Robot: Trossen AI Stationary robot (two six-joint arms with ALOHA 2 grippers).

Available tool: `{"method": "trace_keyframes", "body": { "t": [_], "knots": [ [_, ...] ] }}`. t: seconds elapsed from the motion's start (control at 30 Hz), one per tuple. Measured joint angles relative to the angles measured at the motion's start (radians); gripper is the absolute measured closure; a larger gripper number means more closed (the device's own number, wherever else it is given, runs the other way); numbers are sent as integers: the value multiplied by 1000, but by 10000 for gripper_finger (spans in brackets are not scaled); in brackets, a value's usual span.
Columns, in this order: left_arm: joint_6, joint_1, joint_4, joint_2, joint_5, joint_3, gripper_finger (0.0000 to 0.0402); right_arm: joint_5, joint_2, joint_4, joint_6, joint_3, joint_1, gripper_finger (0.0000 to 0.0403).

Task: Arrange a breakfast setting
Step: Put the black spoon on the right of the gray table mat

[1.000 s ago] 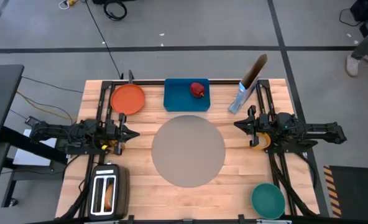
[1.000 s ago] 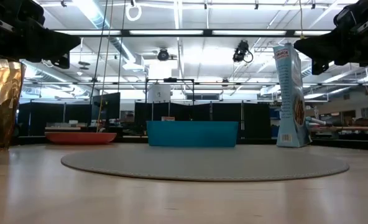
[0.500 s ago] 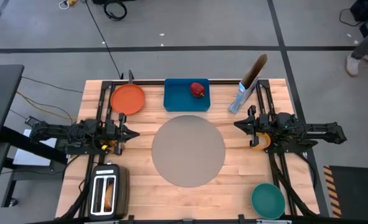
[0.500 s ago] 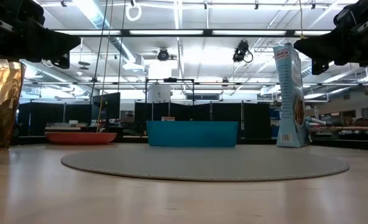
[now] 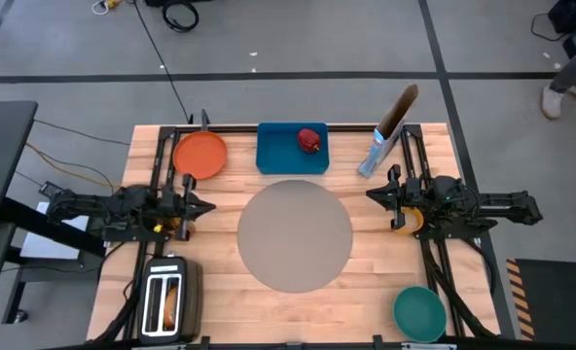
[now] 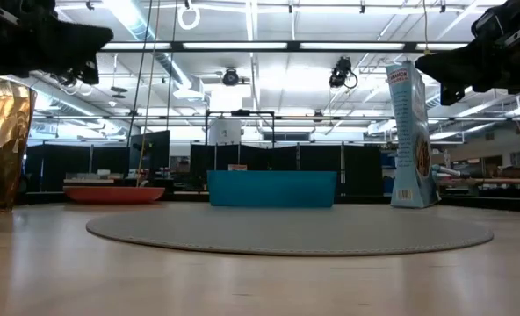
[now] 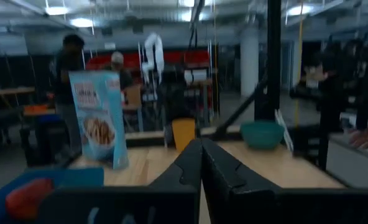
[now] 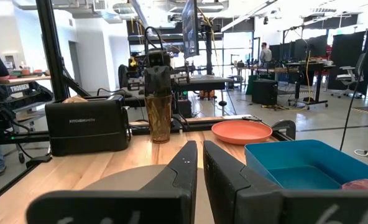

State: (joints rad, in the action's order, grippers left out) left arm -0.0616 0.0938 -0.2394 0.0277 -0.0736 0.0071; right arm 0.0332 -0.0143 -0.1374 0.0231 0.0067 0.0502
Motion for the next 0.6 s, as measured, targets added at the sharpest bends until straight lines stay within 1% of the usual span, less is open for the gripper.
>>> {"method": "trace_keyframes", "body": {
  "t": [0.1,0.2,0.33,0.5,0.6],
  "knots": [
    [-14,0,-31,0,24,0,390,0,0,0,0,0,0,369],
    [-49,-1,-69,0,19,0,390,0,0,0,0,0,0,369],
    [-23,-4,-82,19,-52,13,390,0,0,-2,0,0,0,369],
    [-21,-4,-70,132,-86,118,390,0,0,-40,3,0,0,369],
    [-1,-4,18,221,-128,219,389,0,0,-66,7,0,0,369]
  ]
}}
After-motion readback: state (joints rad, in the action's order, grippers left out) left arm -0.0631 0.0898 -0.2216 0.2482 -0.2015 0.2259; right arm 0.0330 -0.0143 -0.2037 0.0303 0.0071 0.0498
